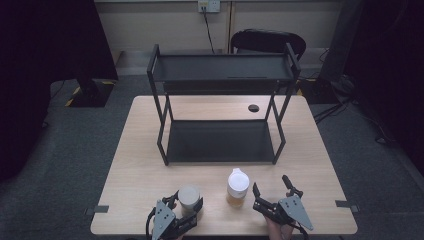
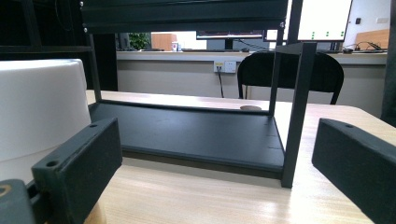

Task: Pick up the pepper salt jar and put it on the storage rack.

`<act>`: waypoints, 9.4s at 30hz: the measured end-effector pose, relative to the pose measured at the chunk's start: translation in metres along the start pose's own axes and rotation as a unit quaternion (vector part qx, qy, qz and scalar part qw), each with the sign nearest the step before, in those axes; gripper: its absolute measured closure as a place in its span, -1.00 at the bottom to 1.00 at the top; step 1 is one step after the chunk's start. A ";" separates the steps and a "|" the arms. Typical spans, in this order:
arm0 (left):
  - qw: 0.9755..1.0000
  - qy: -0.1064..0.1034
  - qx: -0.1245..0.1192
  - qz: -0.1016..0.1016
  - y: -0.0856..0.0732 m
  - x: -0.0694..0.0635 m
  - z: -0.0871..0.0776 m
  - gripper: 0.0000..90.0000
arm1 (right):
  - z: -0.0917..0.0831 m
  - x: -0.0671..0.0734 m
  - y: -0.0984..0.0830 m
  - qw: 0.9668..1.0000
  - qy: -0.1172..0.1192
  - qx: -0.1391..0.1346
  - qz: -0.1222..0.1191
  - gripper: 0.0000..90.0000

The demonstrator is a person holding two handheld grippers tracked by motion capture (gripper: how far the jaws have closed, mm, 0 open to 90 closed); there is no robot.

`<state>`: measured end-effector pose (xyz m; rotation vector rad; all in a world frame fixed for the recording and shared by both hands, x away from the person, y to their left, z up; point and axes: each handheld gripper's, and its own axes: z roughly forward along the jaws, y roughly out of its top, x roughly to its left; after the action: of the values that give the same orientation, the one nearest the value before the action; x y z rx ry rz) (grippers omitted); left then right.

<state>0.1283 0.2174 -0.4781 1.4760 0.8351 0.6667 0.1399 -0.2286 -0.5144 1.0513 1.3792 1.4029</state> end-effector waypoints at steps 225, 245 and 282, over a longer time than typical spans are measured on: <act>0.997 0.062 -0.047 -0.006 0.327 0.095 0.211 -0.66 | 0.000 0.001 0.000 1.000 -0.003 0.000 0.001 -0.99; 0.993 0.075 -0.090 0.022 0.311 0.074 0.184 -1.00 | 0.000 0.001 0.000 1.000 -0.004 0.000 0.001 -0.99; 0.991 0.061 -0.113 0.047 0.242 0.033 0.127 -1.00 | 0.000 0.001 0.000 1.000 -0.004 -0.001 0.000 -0.99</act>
<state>0.2767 0.1742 -0.2505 1.2854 0.7583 0.9003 0.1393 -0.2275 -0.5148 1.0544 1.3722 1.3992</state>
